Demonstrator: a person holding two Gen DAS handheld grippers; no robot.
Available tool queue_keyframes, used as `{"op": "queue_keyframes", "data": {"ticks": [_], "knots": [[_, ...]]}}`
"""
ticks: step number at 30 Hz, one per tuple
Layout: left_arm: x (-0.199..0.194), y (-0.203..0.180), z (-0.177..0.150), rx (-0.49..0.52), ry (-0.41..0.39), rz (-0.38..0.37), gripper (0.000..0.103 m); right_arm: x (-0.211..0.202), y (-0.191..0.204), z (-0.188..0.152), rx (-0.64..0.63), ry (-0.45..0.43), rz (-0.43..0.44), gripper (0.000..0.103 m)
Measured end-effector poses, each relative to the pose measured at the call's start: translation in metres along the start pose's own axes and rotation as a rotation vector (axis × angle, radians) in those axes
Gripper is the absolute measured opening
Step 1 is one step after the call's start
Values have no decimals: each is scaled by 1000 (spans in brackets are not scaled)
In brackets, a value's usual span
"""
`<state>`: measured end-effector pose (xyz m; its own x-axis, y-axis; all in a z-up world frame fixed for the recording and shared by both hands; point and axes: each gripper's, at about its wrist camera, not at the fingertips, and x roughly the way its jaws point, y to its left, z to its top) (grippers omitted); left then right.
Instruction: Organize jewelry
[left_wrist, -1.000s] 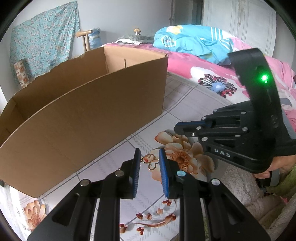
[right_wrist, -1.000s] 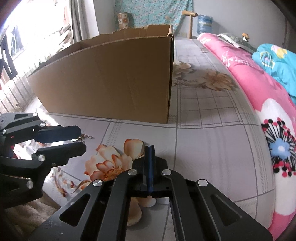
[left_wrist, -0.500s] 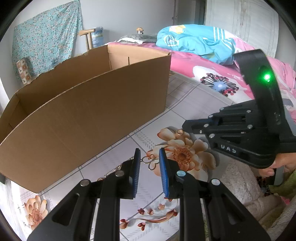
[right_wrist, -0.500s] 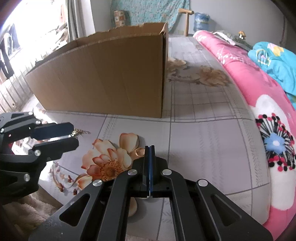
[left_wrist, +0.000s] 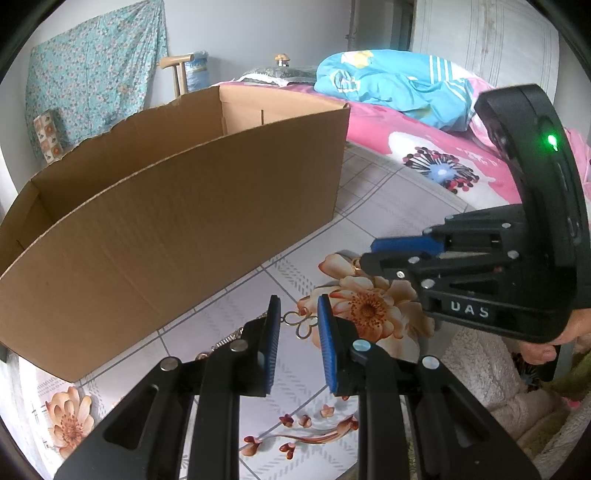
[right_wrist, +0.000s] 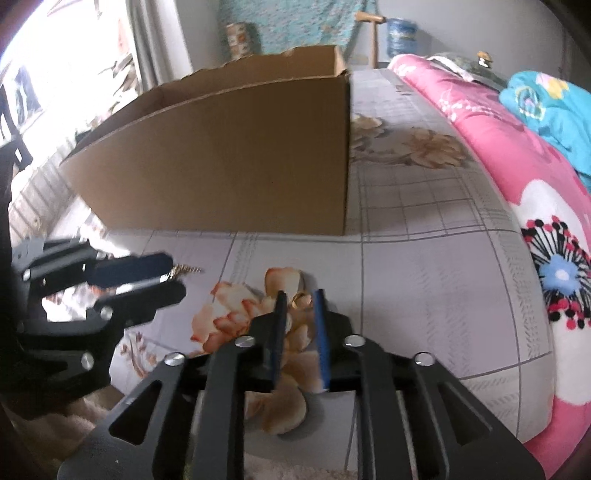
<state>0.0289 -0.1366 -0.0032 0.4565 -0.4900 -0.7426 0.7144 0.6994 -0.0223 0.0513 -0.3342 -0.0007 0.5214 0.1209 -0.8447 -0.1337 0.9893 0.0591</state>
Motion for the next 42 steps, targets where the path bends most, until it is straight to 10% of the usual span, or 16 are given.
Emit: {"op": "queue_keyframes", "data": {"ticks": [25,35,42], "knots": [[-22,3,6,-2,-57,-24,20,-25,12,-1,-27,-101,-50,10],[-84,24,47,2,-224,-44,20,-81,29,49,-60,-321,73,10],[-58,80,85,-127,-134,33,20,-44,34,92,-46,-261,154,10]]}}
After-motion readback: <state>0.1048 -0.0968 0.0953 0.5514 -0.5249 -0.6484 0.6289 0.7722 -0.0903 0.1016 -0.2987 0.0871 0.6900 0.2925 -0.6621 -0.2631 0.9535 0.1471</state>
